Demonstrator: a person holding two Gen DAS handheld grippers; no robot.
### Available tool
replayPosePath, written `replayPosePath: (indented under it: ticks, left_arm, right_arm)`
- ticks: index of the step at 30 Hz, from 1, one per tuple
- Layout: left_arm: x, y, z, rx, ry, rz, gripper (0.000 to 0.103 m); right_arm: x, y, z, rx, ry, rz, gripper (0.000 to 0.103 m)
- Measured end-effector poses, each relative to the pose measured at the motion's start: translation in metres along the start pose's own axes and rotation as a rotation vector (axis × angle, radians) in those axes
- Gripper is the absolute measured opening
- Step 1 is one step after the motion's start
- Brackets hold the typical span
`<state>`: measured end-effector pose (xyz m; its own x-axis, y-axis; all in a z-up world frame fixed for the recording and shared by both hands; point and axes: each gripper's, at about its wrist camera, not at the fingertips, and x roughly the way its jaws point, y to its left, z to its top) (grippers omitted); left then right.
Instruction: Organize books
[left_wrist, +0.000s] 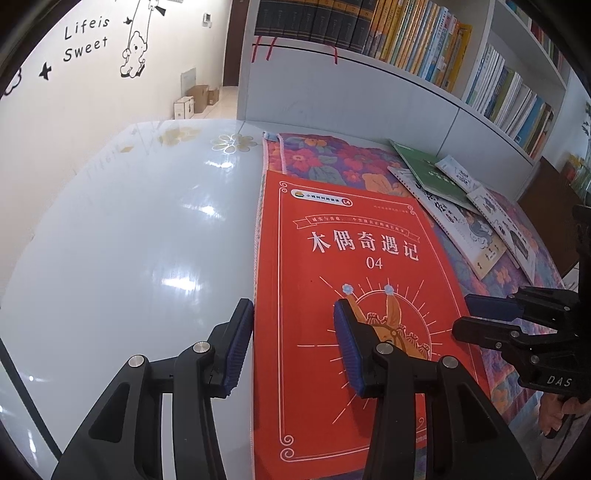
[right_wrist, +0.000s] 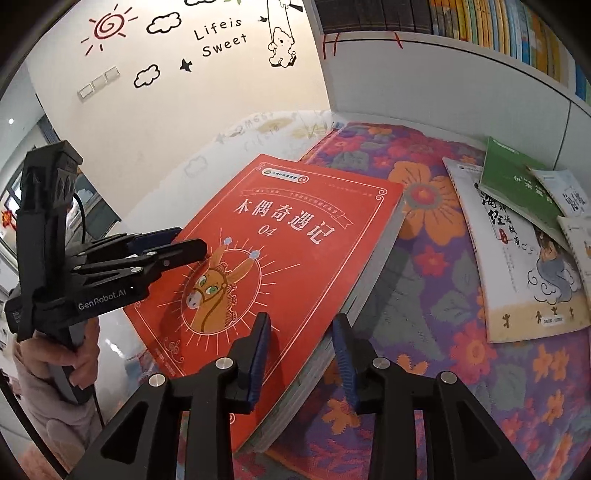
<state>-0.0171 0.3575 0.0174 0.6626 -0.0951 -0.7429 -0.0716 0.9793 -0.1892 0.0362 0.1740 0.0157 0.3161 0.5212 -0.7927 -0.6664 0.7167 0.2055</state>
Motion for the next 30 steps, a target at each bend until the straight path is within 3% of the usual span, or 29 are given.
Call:
replayPosePath:
  ticks: [9, 13, 16, 19, 21, 25, 30]
  left_arm:
    - [-0.008, 0.009, 0.003, -0.044, -0.049, -0.026, 0.042]
    - [-0.006, 0.018, 0.004, -0.081, -0.048, 0.012, 0.042]
    - [-0.009, 0.026, 0.007, -0.106, -0.069, 0.007, 0.042]
    - [-0.011, 0.029, 0.011, -0.153, -0.059, 0.054, 0.042]
    - [-0.018, 0.024, 0.012, -0.158, -0.065, 0.048, 0.042]
    - [-0.035, -0.002, 0.023, -0.139, -0.085, 0.06, 0.042]
    - [-0.046, -0.052, 0.051, -0.133, -0.122, 0.002, 0.043]
  right_arm:
    - [-0.001, -0.015, 0.003, 0.075, 0.002, 0.063, 0.034]
    - [-0.007, -0.021, 0.005, 0.096, -0.001, 0.052, 0.034]
    - [-0.018, -0.03, 0.007, 0.145, -0.011, 0.107, 0.034]
    - [-0.031, -0.04, 0.008, 0.184, -0.028, 0.15, 0.039]
    - [-0.042, -0.051, 0.01, 0.204, -0.036, 0.165, 0.05]
    - [-0.072, -0.082, 0.015, 0.223, -0.068, 0.137, 0.05]
    - [-0.114, -0.139, 0.011, 0.296, -0.135, 0.108, 0.051]
